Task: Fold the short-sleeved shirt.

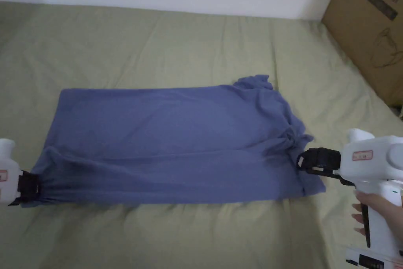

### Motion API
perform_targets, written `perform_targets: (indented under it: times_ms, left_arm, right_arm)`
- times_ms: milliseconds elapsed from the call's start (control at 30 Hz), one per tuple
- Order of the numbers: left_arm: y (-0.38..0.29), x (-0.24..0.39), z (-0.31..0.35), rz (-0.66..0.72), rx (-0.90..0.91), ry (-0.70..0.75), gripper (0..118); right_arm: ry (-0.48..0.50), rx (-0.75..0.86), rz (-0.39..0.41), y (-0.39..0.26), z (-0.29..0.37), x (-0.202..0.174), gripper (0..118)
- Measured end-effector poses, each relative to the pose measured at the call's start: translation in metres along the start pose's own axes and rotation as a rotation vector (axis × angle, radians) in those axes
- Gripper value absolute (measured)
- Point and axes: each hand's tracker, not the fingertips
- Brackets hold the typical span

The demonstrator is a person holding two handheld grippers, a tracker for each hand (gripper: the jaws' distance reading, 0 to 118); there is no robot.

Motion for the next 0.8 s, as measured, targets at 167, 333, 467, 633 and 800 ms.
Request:
perform_targets:
  times_ms: [167, 333, 467, 633, 800]
  left_arm:
    - [-0.004, 0.002, -0.007, 0.013, -0.011, 0.006, 2]
    - [-0.002, 0.002, -0.007, 0.007, -0.026, -0.004, 2]
    - [0.002, 0.004, 0.003, -0.017, -0.019, -0.013, 2]
    - [0.003, -0.003, 0.027, 0.0, -0.016, -0.051, 1]
    - [-0.027, -0.011, 0.054, -0.026, -0.074, -0.107, 1]
  right_arm:
    - [-0.057, -0.14, 0.031, 0.002, -0.033, 0.003, 103]
    - [-0.033, -0.131, 0.143, 0.0, -0.023, -0.011, 29]
    - [-0.038, -0.112, 0.158, 0.003, -0.006, -0.018, 10]
    - [0.041, -0.079, 0.071, -0.007, 0.039, -0.001, 10]
    - [0.039, -0.124, 0.09, -0.047, 0.078, 0.015, 10]
